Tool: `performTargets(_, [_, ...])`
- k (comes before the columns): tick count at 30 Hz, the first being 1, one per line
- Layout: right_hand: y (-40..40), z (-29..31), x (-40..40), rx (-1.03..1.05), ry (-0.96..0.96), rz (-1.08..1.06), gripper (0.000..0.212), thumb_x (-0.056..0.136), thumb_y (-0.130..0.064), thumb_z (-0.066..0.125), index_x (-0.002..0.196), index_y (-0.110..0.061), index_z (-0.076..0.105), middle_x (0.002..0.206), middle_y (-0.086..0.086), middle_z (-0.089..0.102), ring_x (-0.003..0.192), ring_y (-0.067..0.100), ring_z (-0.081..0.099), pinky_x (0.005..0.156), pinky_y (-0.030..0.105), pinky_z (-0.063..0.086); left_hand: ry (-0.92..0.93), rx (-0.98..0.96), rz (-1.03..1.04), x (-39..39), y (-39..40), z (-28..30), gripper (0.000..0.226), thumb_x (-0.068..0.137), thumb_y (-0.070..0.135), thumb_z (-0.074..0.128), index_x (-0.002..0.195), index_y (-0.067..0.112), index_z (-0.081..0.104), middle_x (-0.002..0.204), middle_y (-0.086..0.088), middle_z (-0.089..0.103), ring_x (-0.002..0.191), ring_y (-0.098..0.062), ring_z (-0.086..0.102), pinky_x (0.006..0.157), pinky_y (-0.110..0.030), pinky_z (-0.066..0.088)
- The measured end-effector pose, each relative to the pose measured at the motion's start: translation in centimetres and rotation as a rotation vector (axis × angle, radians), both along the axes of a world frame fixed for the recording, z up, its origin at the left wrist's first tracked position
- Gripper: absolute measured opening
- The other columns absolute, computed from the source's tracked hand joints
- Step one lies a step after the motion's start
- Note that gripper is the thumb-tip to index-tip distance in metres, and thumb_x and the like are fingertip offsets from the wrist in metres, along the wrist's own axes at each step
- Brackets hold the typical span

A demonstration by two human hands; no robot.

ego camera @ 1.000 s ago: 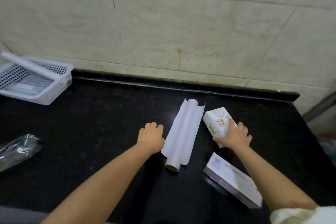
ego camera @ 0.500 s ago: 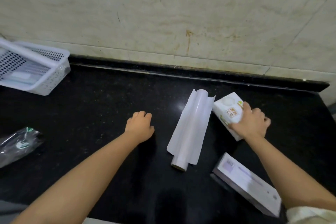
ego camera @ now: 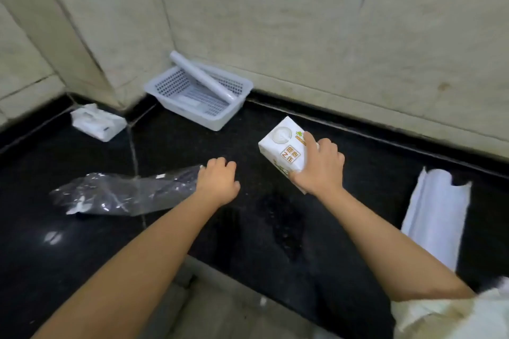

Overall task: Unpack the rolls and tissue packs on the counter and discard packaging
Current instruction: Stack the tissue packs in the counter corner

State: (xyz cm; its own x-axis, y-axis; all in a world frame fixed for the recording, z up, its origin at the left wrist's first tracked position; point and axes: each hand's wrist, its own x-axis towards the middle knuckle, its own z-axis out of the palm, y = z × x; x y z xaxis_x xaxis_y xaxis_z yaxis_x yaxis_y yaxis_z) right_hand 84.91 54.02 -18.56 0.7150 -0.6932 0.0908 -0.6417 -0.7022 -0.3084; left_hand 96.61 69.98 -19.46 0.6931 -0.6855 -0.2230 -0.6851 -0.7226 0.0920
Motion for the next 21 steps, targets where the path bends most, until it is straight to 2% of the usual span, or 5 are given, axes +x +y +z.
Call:
performTargets(6, [15.1, -0.2, 13.2, 0.118, -0.022, 0.158, 0.085, 0.062, -0.041, 0.072, 0.133, -0.021, 0.03, 0.115, 0.013, 0.048, 0.11, 0.032, 0.043, 0.094, 0.044, 0.037, -0.071, 0.021, 0.198, 9.8, 17.5, 1.8, 0.042, 0.092, 0.029, 0.044, 0.13, 0.01, 0.042, 0.135, -0.011, 0.043, 0.126, -0.028, 0.038, 0.1, -0.039, 0.038])
performTargets(11, [23.0, -0.4, 21.5, 0.052, 0.031, 0.325, 0.085, 0.066, -0.042, 0.069, 0.136, -0.019, 0.027, 0.119, 0.014, 0.046, 0.112, 0.032, 0.043, 0.096, 0.045, 0.036, -0.064, -0.017, 0.383, 14.8, 28.2, 1.3, 0.045, 0.092, 0.038, 0.044, 0.13, 0.013, 0.044, 0.135, -0.008, 0.044, 0.126, -0.025, 0.04, 0.099, -0.037, 0.039])
performTargets(16, [26.1, -0.9, 28.3, 0.073, 0.044, 0.35, 0.09, 0.061, -0.044, 0.073, 0.135, -0.019, 0.028, 0.119, 0.015, 0.048, 0.112, 0.032, 0.044, 0.094, 0.045, 0.039, 0.02, 0.0, 0.504, 18.1, 33.6, -1.0, 0.052, 0.094, 0.039, 0.043, 0.138, 0.014, 0.034, 0.145, -0.008, 0.035, 0.134, -0.025, 0.032, 0.108, -0.038, 0.033])
performTargets(21, [25.4, -2.4, 33.5, 0.059, 0.08, 0.349, 0.09, 0.06, -0.046, 0.075, 0.133, -0.018, 0.031, 0.117, 0.016, 0.049, 0.111, 0.033, 0.046, 0.093, 0.046, 0.041, 0.045, -0.02, 0.566, 21.5, 34.9, -2.7, 0.054, 0.094, 0.04, 0.043, 0.14, 0.015, 0.032, 0.146, -0.008, 0.034, 0.136, -0.024, 0.03, 0.11, -0.038, 0.033])
